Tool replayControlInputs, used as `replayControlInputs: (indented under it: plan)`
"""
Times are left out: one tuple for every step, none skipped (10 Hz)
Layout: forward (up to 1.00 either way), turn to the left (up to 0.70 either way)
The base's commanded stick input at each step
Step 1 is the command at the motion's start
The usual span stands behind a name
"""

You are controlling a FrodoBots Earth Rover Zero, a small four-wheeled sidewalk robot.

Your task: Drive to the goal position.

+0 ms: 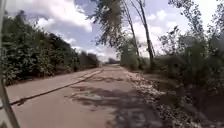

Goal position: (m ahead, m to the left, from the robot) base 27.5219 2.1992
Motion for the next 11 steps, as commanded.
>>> replayControlInputs:
  plan:
    - [0.7,0.0]
    - [0.7,0.0]
    - [0.7,0.0]
    - [0.7,0.0]
    - [0.7,0.0]
    - [0.7,0.0]
    - [0.7,0.0]
    - [0.7,0.0]
    - [0.7,0.0]
    - [0.7,0.0]
    - [0.7,0.0]
